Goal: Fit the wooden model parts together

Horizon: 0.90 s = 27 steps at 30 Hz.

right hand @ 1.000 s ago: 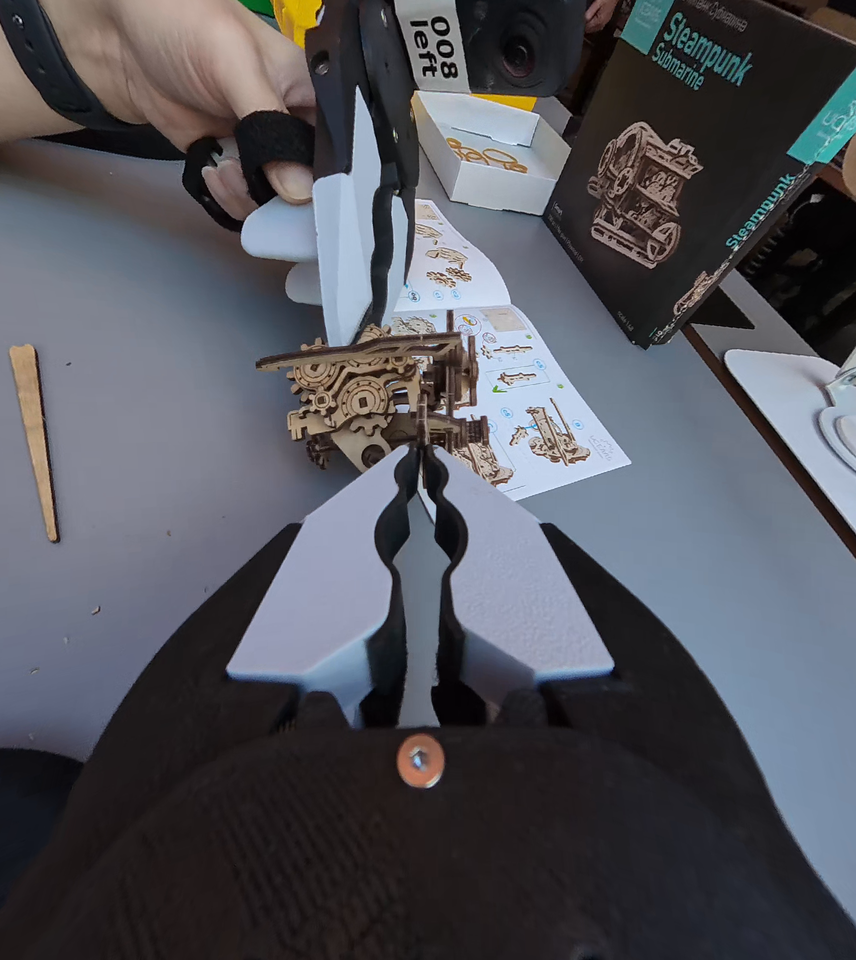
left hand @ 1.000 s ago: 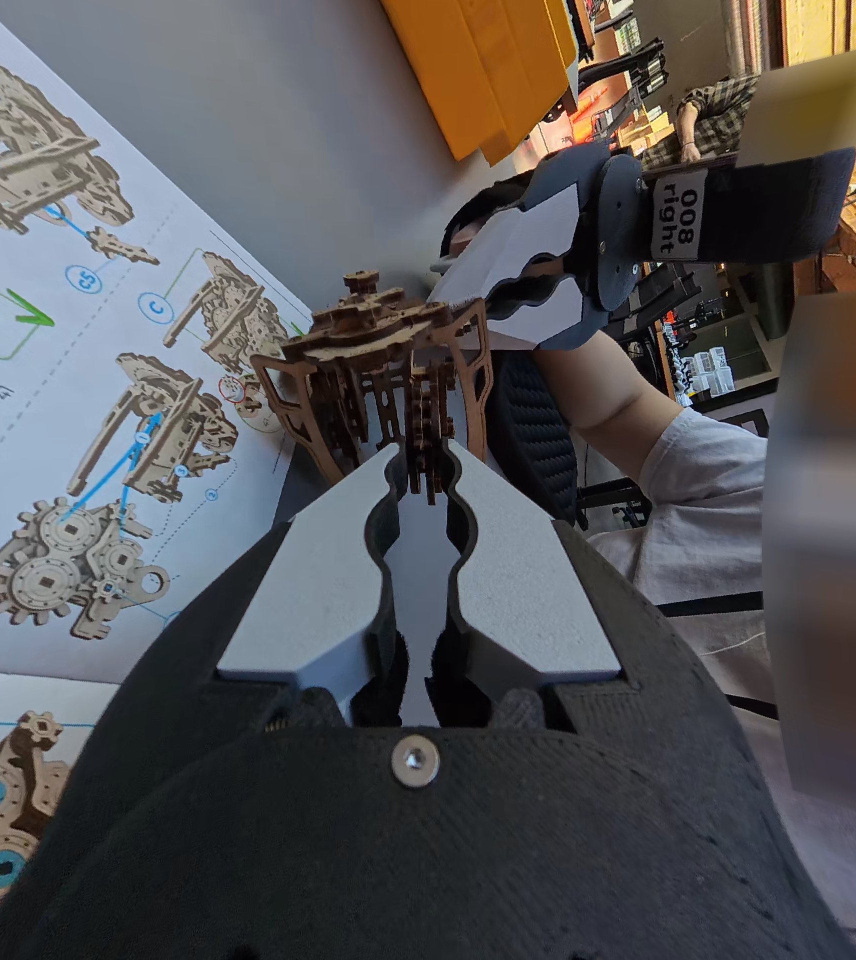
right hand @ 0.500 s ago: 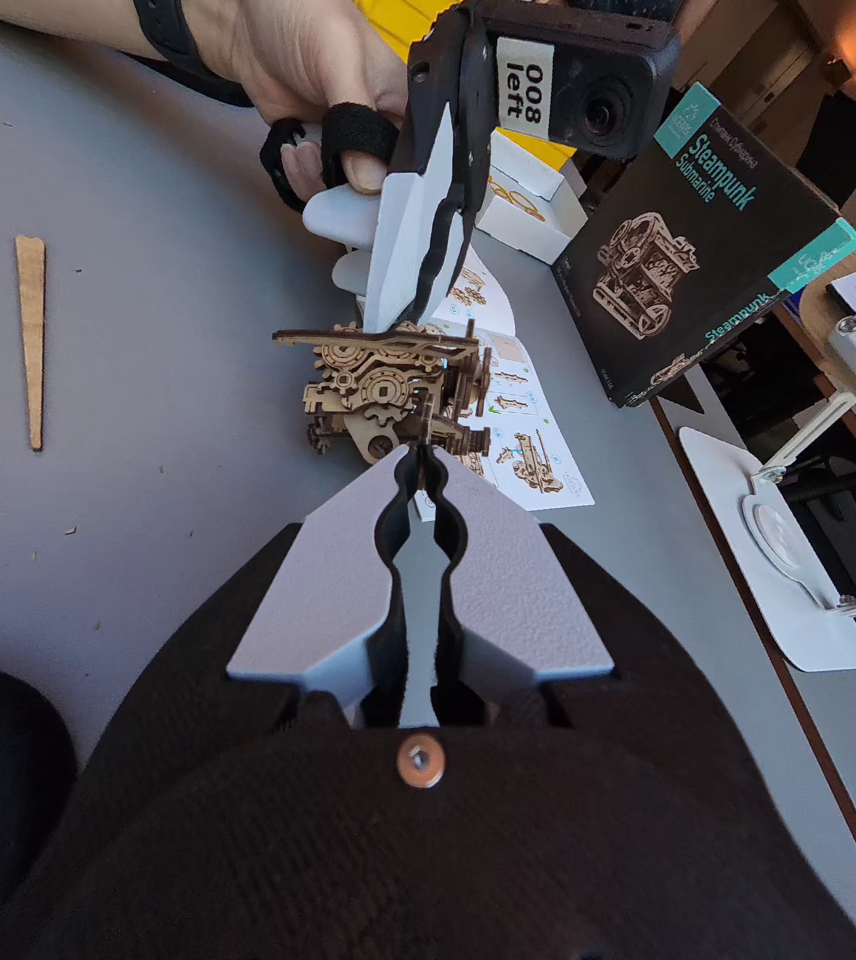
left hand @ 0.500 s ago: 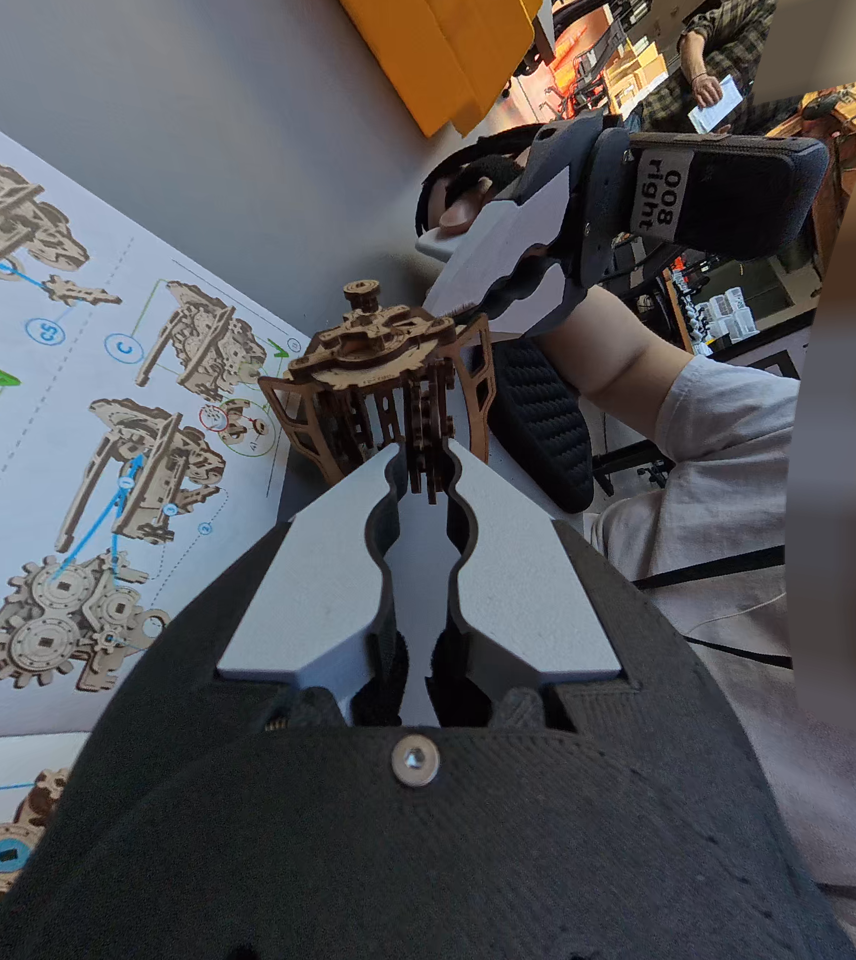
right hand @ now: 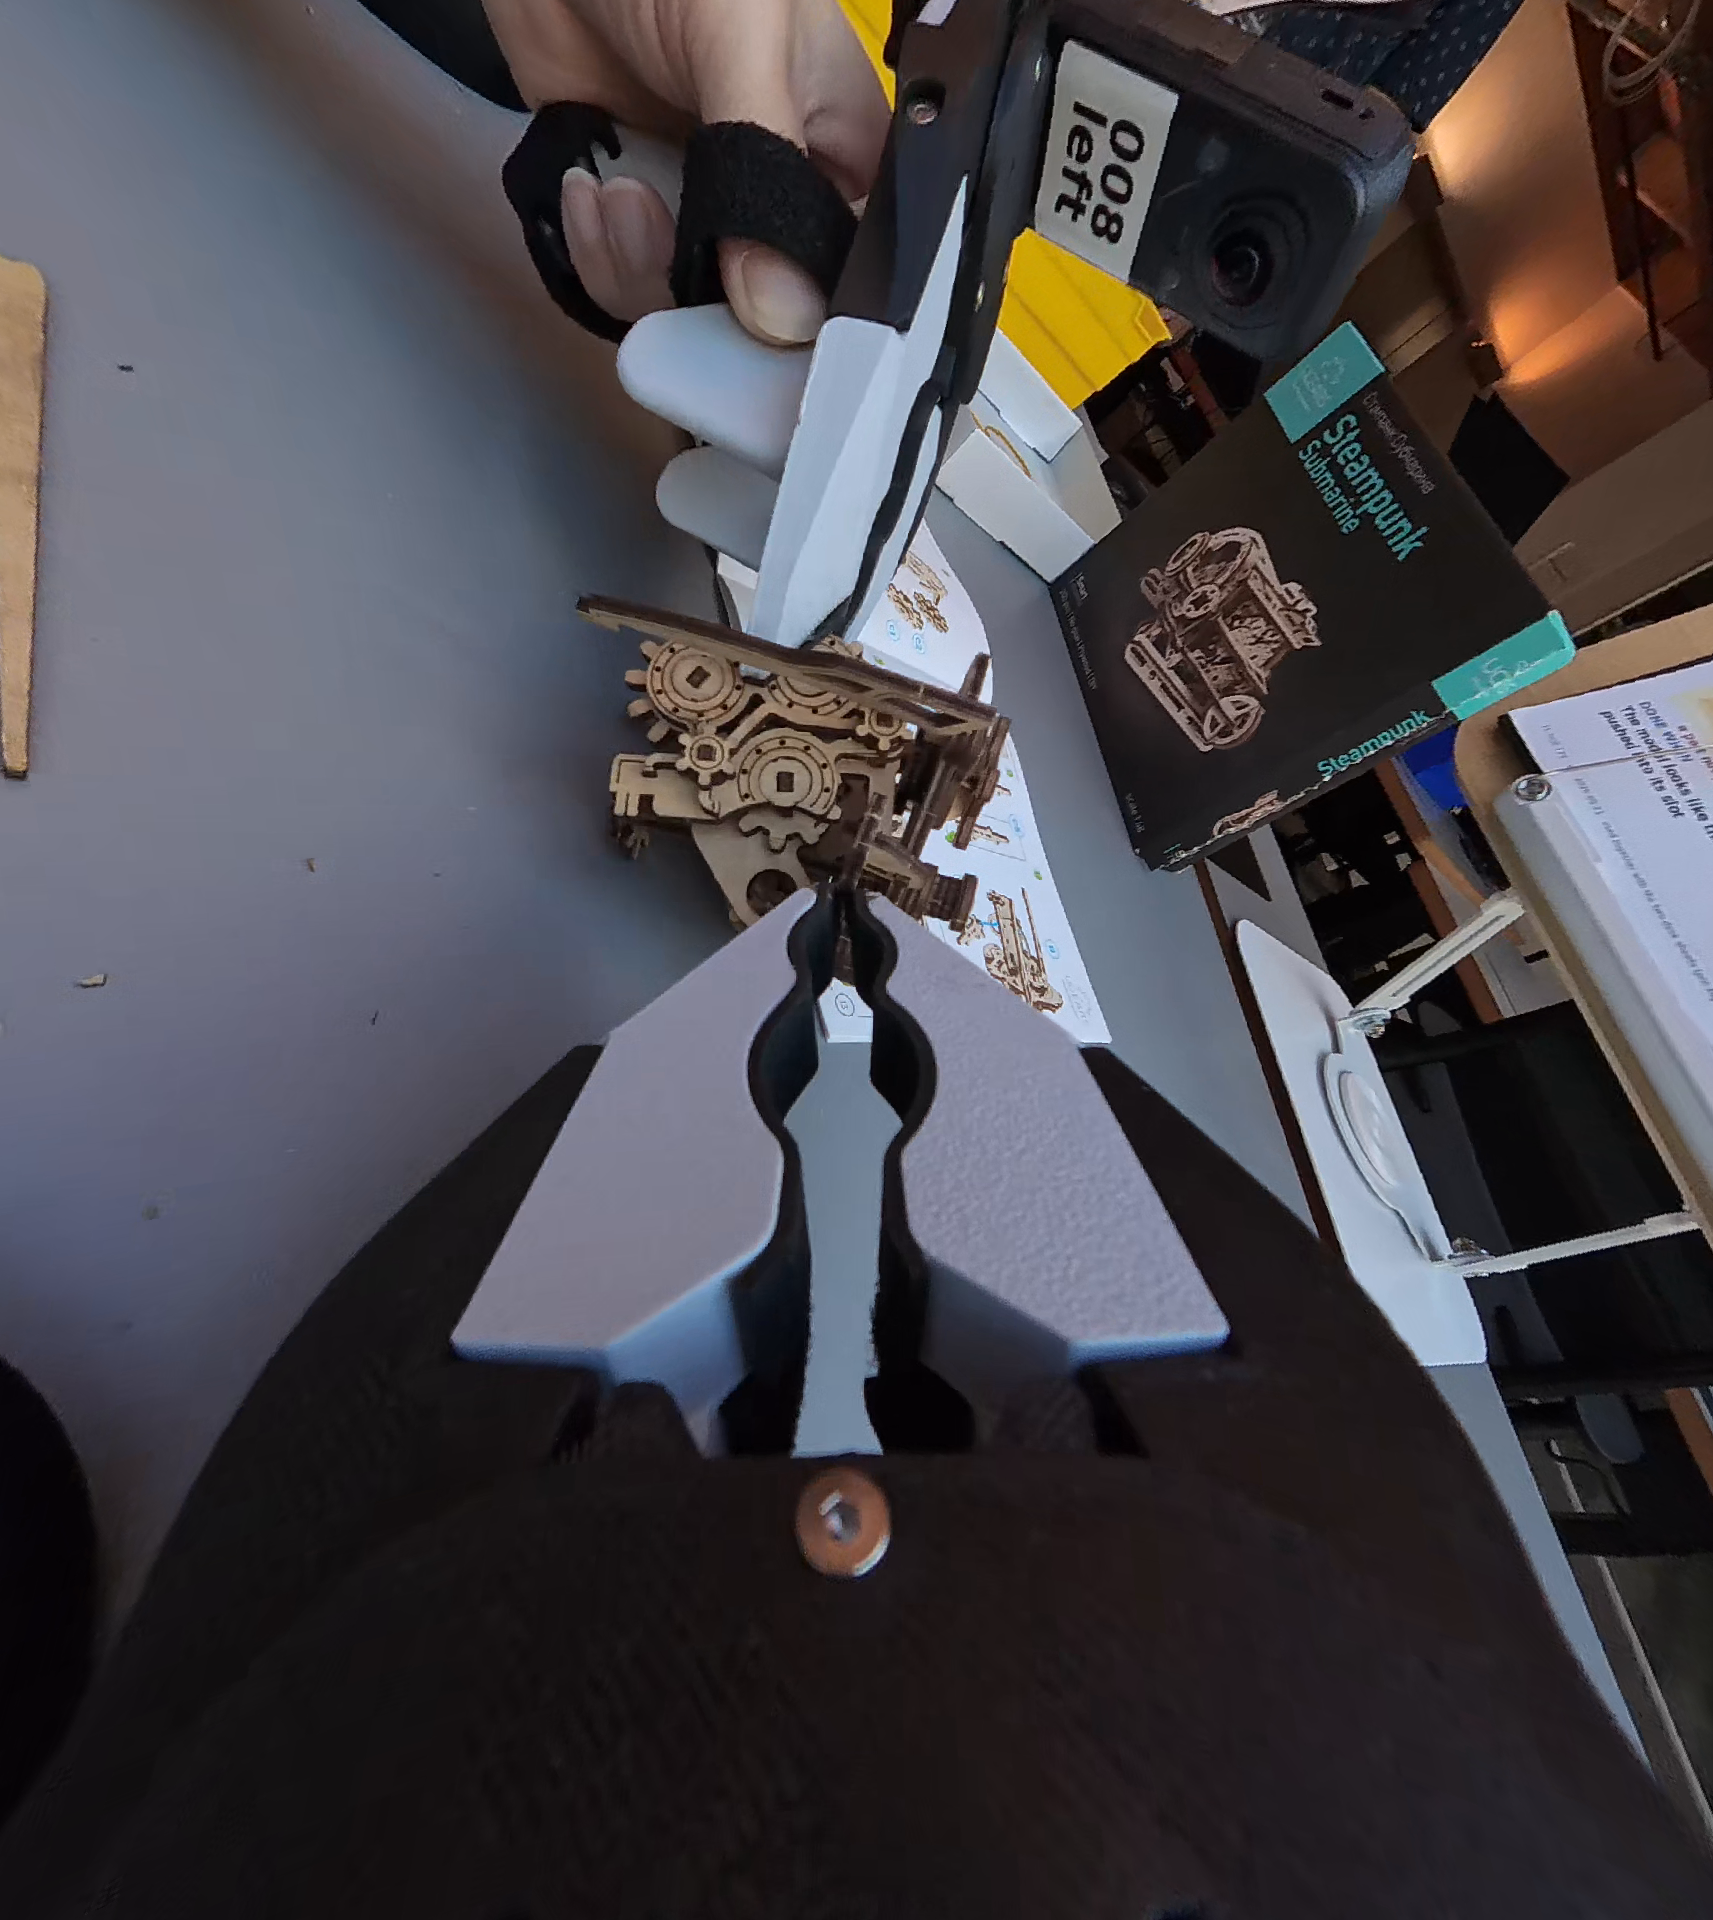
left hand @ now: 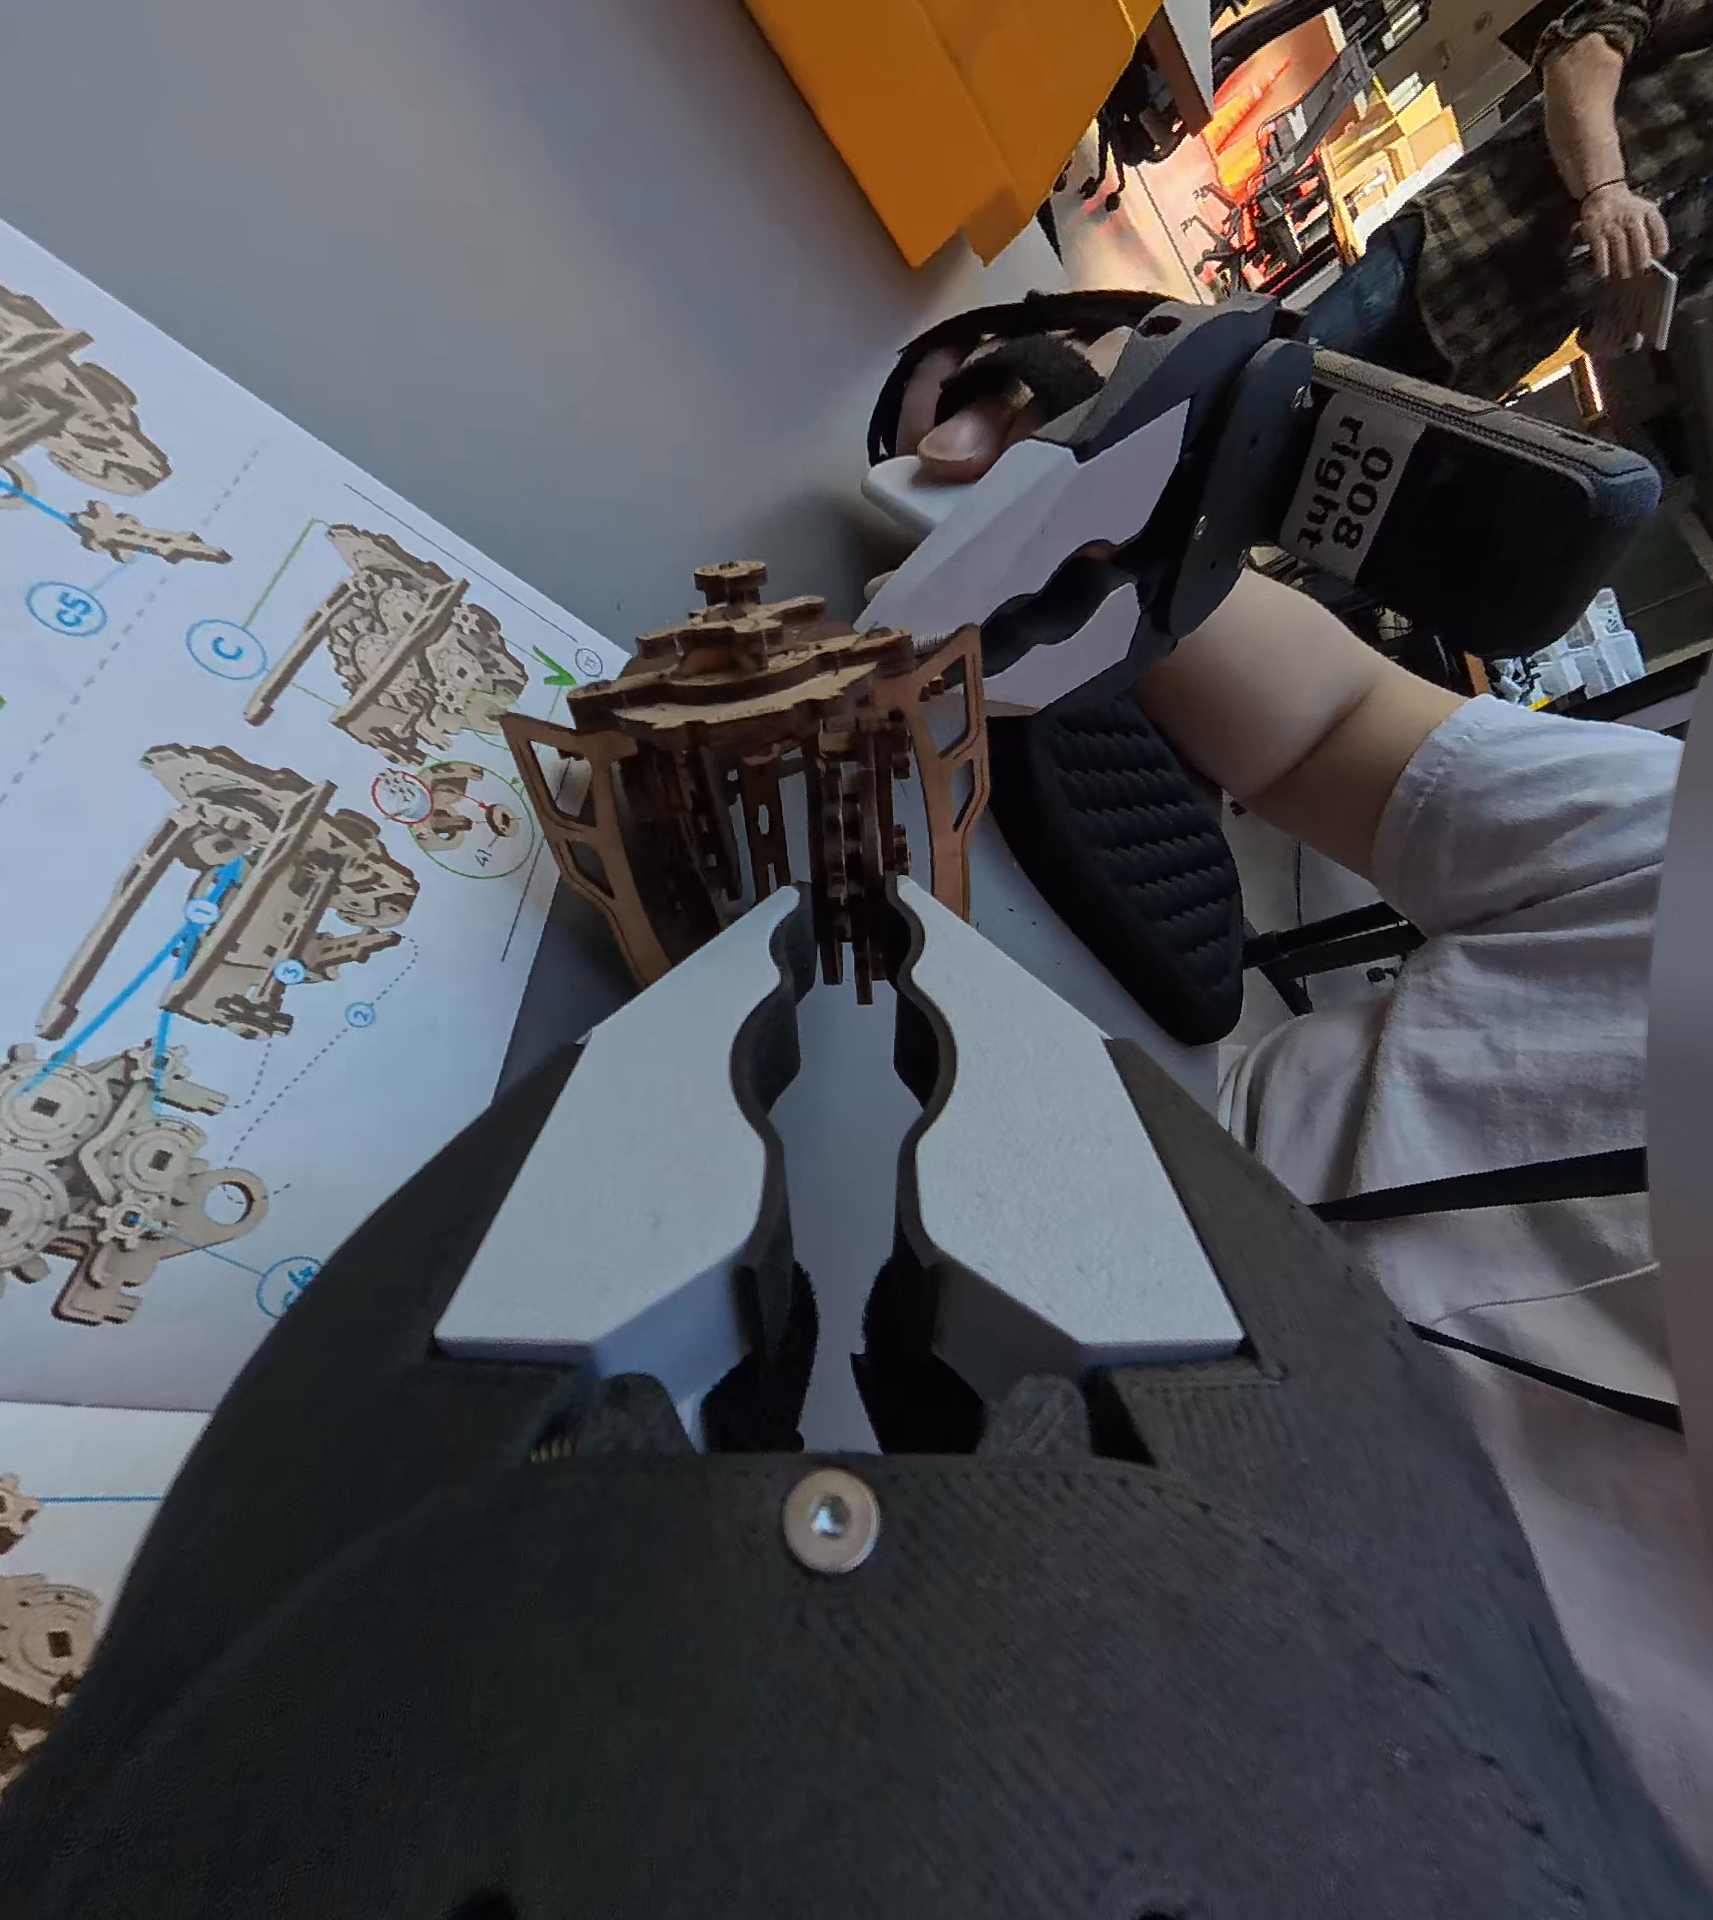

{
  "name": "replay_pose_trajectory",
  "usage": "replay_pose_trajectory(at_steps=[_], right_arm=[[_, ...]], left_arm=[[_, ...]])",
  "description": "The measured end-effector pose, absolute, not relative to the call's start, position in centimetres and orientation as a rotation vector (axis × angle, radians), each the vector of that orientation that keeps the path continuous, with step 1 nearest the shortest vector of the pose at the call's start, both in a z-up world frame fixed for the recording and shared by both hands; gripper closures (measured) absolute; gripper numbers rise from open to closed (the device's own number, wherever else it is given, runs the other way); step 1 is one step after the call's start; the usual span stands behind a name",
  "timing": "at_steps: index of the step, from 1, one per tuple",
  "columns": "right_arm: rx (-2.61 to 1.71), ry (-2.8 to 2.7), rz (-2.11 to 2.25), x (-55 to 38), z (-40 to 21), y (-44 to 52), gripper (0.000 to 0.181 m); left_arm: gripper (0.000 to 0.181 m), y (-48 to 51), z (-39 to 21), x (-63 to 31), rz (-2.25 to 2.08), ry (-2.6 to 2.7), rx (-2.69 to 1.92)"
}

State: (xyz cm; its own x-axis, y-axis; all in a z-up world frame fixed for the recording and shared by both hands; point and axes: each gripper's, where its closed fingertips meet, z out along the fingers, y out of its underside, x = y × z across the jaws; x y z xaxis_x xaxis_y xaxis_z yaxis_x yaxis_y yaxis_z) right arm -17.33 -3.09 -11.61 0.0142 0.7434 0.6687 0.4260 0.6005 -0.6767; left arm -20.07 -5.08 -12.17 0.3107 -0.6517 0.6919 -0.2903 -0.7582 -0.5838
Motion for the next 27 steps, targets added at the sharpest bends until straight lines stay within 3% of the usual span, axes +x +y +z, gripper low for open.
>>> replay_pose_trajectory(at_steps=[8, 25, 27], right_arm=[[-1.112, -1.580, 0.370, -17.5, -12.0, -1.8, 0.163], [-1.077, -1.642, 0.337, -18.3, -11.5, -0.8, 0.171], [-1.068, -1.674, 0.364, -18.4, -11.6, -1.1, 0.180]], left_arm=[[0.171, -5.2, -12.6, -19.5, -1.488, 0.826, -2.217], [0.171, -4.1, -12.1, -20.1, -1.460, 0.749, -2.194], [0.171, -4.0, -11.8, -20.1, -1.482, 0.733, -2.179]])
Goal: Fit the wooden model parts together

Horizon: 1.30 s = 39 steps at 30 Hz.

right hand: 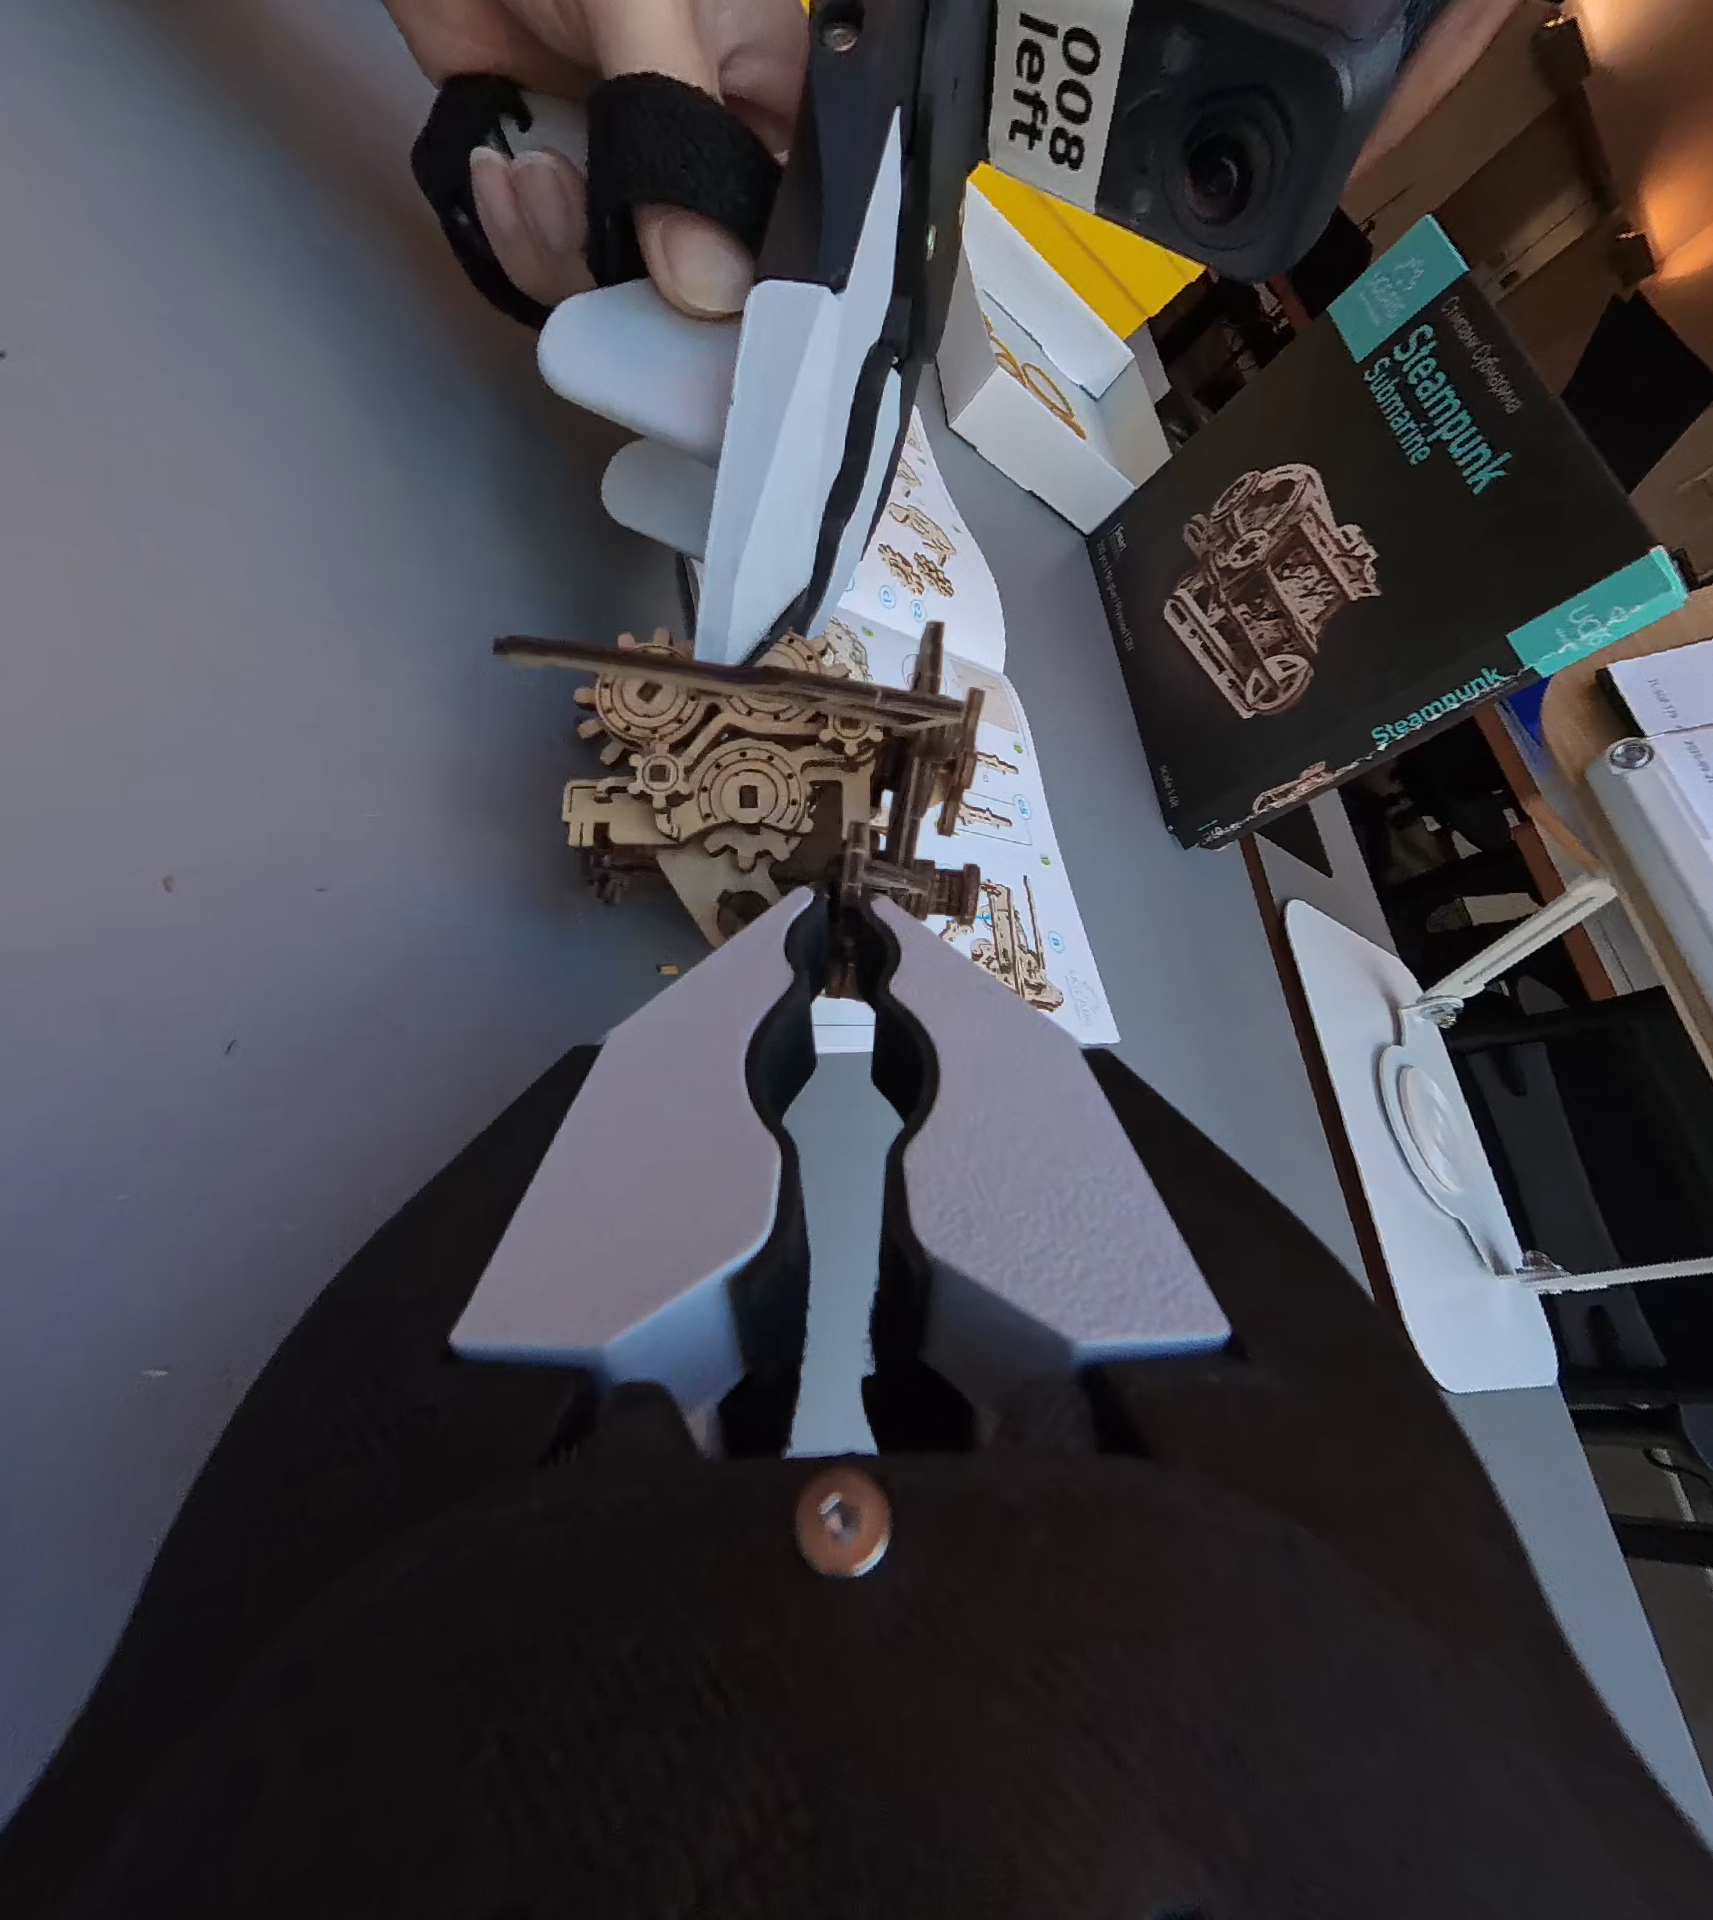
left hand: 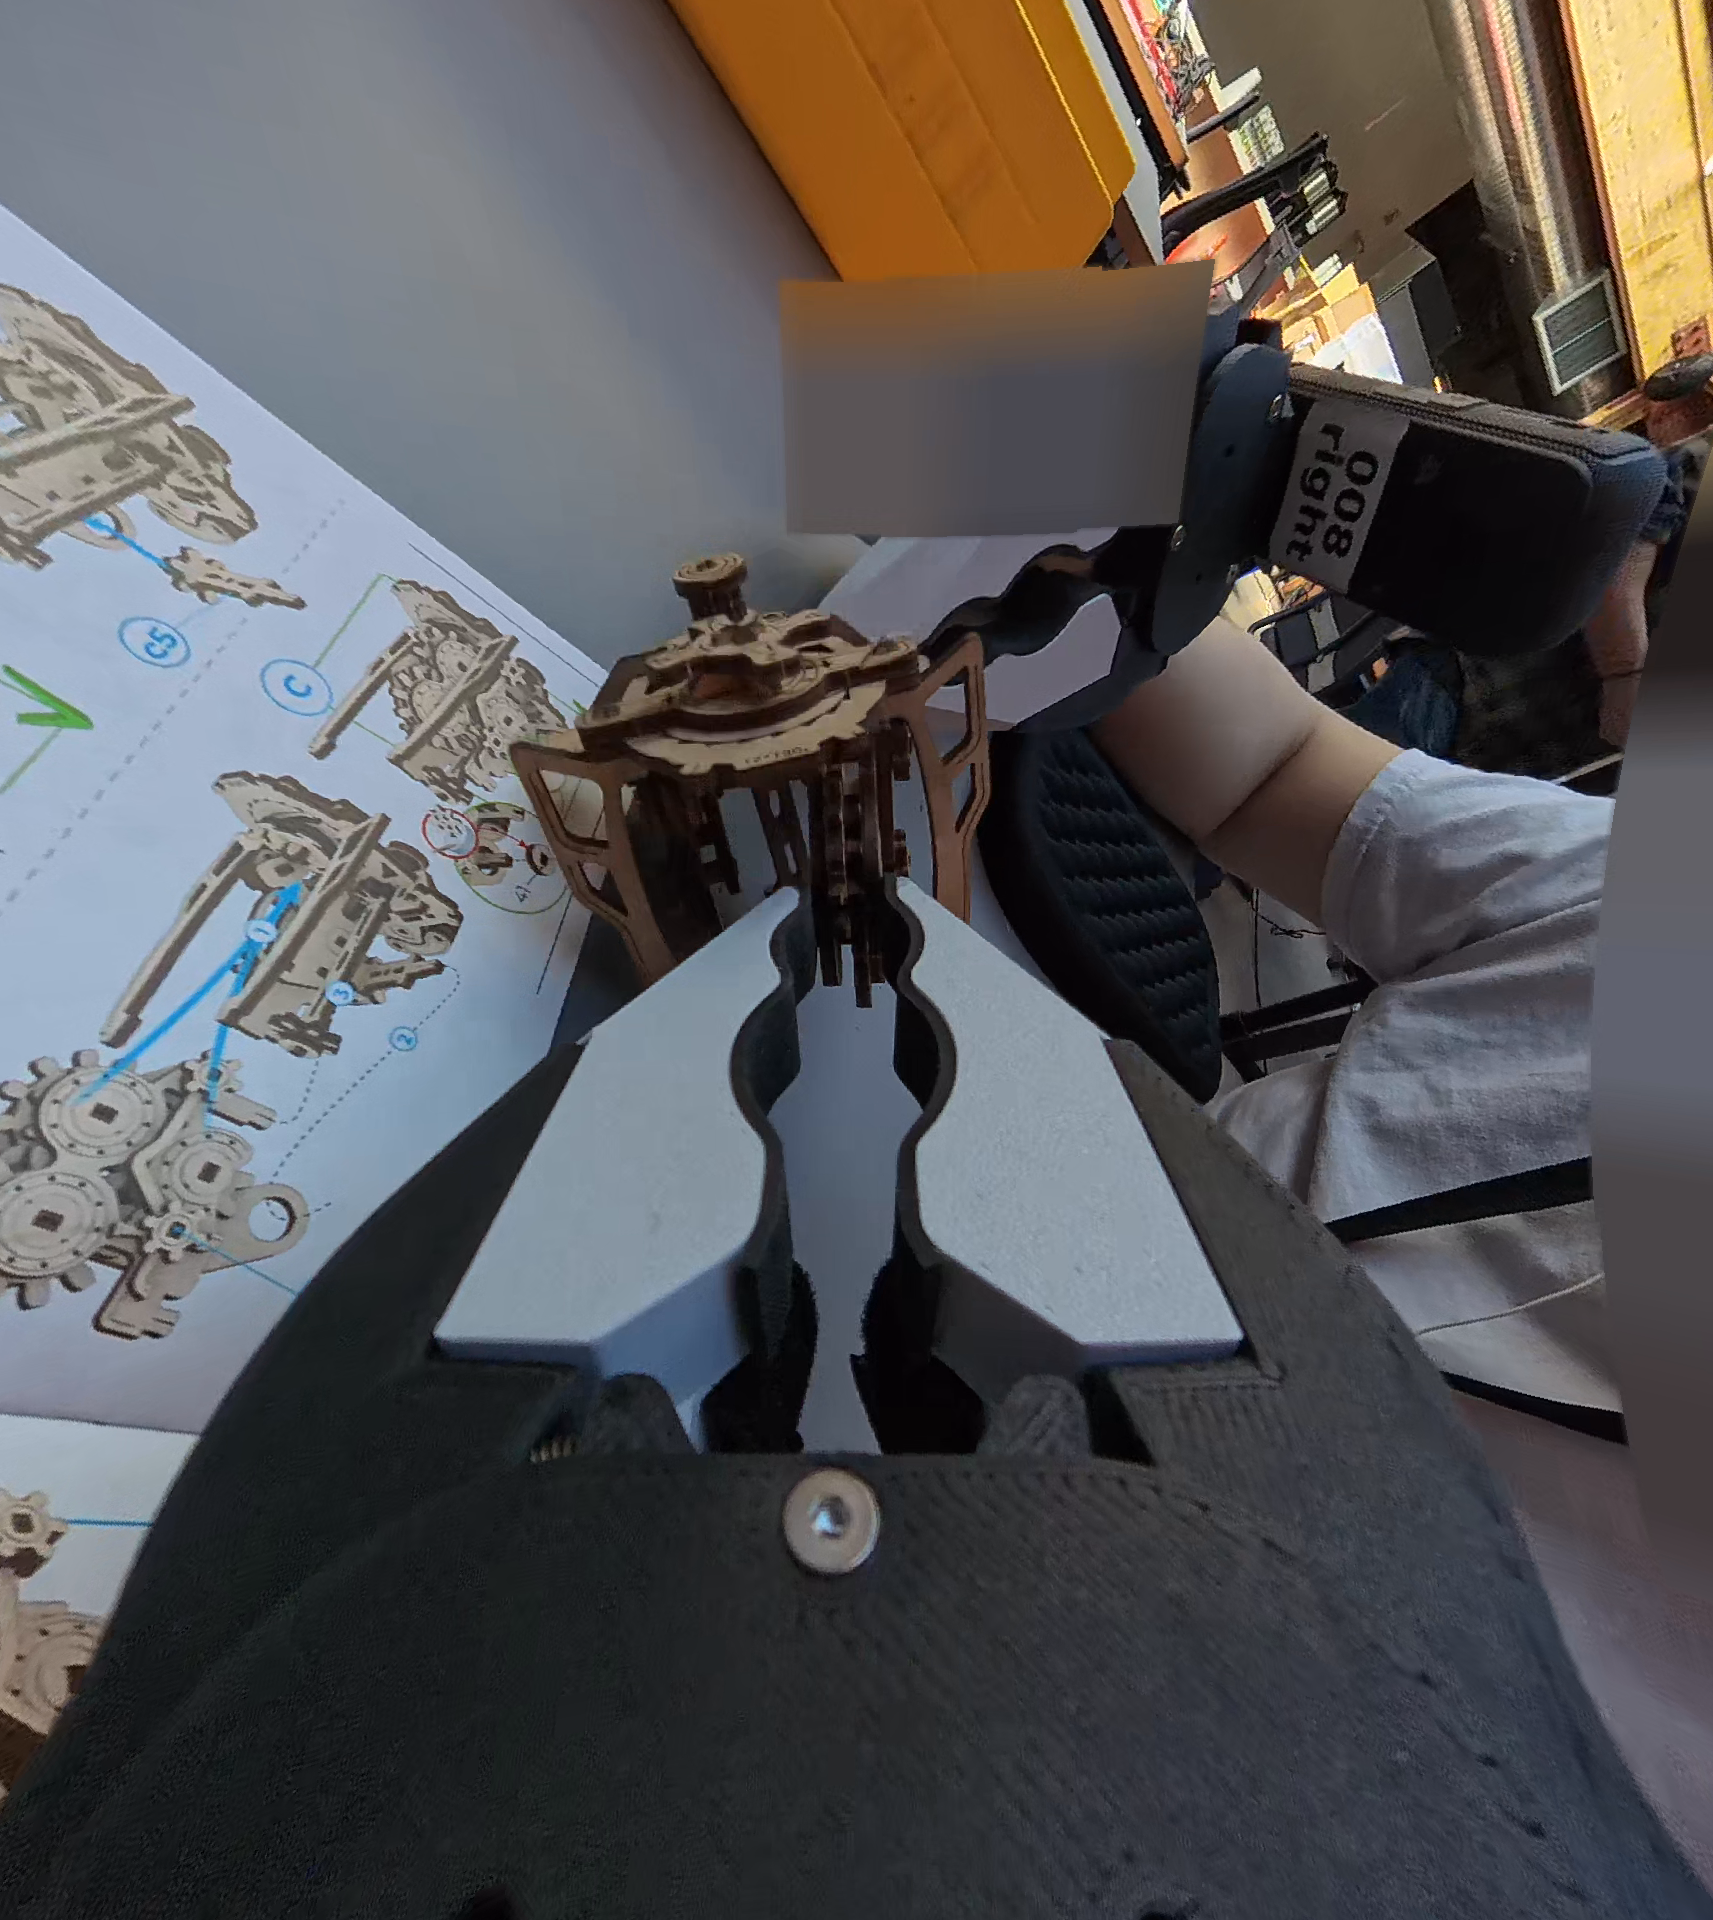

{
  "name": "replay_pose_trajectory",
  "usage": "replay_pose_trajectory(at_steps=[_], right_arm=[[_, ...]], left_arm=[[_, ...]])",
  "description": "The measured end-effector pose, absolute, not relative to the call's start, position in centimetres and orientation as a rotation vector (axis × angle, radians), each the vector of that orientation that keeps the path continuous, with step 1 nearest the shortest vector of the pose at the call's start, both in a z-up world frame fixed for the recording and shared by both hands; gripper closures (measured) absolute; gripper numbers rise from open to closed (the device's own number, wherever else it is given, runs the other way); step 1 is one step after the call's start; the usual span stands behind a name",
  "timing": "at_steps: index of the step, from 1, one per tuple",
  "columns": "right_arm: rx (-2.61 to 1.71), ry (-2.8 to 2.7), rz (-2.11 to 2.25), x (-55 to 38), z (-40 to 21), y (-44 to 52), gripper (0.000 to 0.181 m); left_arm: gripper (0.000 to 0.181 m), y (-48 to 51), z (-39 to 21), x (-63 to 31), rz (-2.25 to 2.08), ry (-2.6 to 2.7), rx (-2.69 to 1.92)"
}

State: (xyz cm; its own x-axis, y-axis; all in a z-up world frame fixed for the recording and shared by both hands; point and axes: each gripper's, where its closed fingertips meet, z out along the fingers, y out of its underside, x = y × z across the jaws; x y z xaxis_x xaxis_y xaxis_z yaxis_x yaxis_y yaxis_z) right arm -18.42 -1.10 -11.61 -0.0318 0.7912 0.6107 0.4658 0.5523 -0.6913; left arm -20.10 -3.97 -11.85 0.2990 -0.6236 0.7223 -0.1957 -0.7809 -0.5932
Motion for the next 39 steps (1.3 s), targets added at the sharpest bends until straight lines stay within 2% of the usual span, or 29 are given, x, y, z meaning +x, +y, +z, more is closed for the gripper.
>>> replay_pose_trajectory(at_steps=[9, 12, 16, 22, 24, 39], right_arm=[[-1.100, -1.672, 0.326, -18.3, -12.1, -0.5, 0.176], [-1.124, -1.642, 0.333, -18.2, -11.7, 0.0, 0.164], [-1.139, -1.633, 0.421, -18.5, -11.0, -0.2, 0.156], [-1.219, -1.626, 0.522, -18.9, -11.5, -0.1, 0.157], [-1.204, -1.625, 0.505, -18.9, -11.4, -0.1, 0.164], [-1.096, -1.664, 0.370, -19.1, -11.1, -0.9, 0.165]], left_arm=[[0.171, -3.8, -12.2, -20.0, -1.520, 0.705, -2.185], [0.171, -3.7, -12.1, -20.1, -1.540, 0.693, -2.180], [0.171, -3.7, -12.1, -20.1, -1.523, 0.705, -2.178], [0.171, -3.7, -12.1, -20.1, -1.500, 0.716, -2.181], [0.171, -3.7, -12.1, -20.1, -1.492, 0.718, -2.182], [0.171, -3.9, -12.0, -20.2, -1.451, 0.734, -2.192]])
